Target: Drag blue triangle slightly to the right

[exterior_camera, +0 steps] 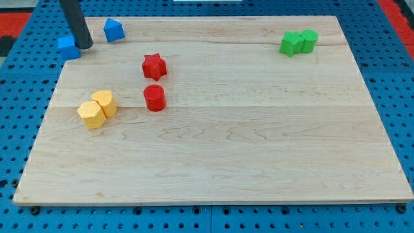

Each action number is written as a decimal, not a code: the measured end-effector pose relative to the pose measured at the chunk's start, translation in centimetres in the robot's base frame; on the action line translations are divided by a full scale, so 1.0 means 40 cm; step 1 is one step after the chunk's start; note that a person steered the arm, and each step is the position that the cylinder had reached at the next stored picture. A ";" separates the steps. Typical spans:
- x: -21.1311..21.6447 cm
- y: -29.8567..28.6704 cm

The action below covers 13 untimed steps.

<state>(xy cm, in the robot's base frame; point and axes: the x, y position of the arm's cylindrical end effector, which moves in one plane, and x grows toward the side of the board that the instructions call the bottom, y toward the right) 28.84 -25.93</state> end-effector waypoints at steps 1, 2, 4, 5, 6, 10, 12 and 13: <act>0.040 0.068; 0.148 0.042; -0.071 -0.024; -0.139 0.061; -0.139 0.106; -0.139 0.060; -0.139 0.066; -0.139 0.070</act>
<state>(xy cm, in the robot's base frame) 23.26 -23.14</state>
